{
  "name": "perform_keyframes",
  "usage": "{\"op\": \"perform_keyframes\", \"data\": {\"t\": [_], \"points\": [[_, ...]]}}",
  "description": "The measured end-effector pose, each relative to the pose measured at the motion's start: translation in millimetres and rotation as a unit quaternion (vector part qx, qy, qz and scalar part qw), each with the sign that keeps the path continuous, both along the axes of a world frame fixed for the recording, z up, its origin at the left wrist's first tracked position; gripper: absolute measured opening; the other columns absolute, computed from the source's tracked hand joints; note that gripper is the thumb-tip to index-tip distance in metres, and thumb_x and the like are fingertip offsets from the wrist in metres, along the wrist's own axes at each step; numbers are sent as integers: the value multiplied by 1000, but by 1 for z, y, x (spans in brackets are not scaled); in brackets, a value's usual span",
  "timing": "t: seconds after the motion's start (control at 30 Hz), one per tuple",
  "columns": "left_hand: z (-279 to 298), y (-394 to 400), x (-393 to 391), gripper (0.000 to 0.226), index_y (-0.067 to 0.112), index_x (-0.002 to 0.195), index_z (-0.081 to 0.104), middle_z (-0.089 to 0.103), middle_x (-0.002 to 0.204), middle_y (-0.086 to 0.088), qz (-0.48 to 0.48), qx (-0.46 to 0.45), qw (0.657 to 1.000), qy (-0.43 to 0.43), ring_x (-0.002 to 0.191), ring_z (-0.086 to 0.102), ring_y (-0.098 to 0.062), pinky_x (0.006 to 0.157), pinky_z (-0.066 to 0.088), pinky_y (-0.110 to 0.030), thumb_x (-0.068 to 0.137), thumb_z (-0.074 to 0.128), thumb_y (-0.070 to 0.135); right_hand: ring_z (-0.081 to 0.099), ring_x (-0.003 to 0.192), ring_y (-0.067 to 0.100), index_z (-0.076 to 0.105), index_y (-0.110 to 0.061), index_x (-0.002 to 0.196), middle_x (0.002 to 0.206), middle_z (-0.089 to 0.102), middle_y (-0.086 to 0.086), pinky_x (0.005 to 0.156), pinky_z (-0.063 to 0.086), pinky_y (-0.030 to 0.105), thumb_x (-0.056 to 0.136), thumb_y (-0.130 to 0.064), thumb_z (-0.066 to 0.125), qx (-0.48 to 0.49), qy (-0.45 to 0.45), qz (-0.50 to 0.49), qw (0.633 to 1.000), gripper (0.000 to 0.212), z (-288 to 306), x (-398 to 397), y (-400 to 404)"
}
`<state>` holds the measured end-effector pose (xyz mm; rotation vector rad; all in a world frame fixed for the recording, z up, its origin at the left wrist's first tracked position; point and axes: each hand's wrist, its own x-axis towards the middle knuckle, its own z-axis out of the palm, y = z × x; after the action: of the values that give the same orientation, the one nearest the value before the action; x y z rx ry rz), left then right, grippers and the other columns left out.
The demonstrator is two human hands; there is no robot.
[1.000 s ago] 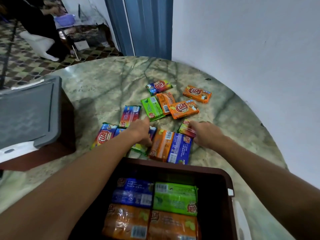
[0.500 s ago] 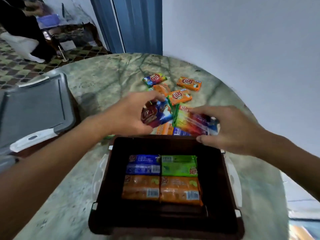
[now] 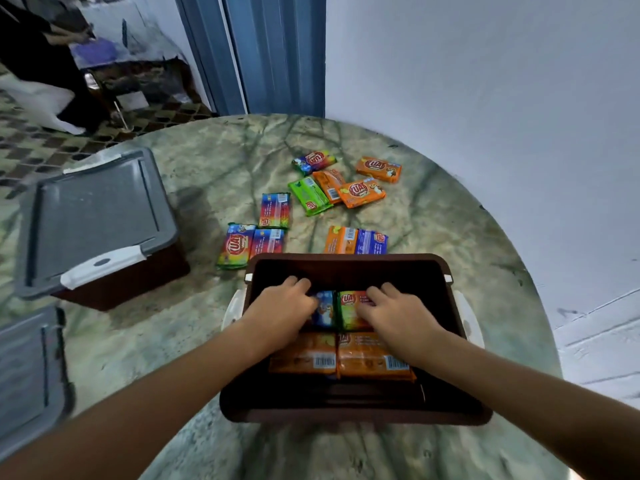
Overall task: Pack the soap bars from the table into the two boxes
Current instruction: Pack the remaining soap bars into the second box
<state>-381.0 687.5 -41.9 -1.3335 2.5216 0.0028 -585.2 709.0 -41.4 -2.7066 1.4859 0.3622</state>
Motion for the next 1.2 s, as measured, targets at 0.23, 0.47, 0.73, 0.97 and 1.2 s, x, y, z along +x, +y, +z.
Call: {"op": "perform_keyframes", "data": {"t": [0.23,0.47,0.73,0.97,1.2], "points": [[43,-15,-16,12,25,89,67,63,80,11,55,96,966,235,73,59,-7,65,48,-26,77,65,25,63,89,20,65,-20,107,100,69,3,67,39,25,89,-18,53,42,-202,-35,978,22,48,2,-37],[39,-117,-72,30,15,112,62,64,106,-4,145,31,972,185,98,59,-23,77,48,-34,82,59,20,59,109,23,64,-19,116,117,64,1,82,49,32,81,-5,55,55,-124,-15,991,38,19,-43,-163],[-27,-185,-114,47,14,127,48,57,125,-11,193,196,961,-38,109,57,-30,86,45,-35,86,56,36,47,121,27,44,-24,139,142,43,2,86,46,36,82,-34,63,32,12,177,984,61,-50,-63,-195],[-32,-186,-110,98,15,146,15,41,138,-21,291,177,937,74,120,47,-34,90,47,-38,71,77,27,48,100,20,58,-16,112,110,54,3,73,44,30,70,-56,67,7,51,106,993,58,-45,-86,-197],[47,-170,-71,81,18,131,41,57,117,-6,171,91,940,280,93,56,-20,76,48,-29,62,83,16,51,77,19,54,-13,104,97,60,3,63,39,28,65,-51,75,11,-122,-147,982,58,24,-97,-183]]}}
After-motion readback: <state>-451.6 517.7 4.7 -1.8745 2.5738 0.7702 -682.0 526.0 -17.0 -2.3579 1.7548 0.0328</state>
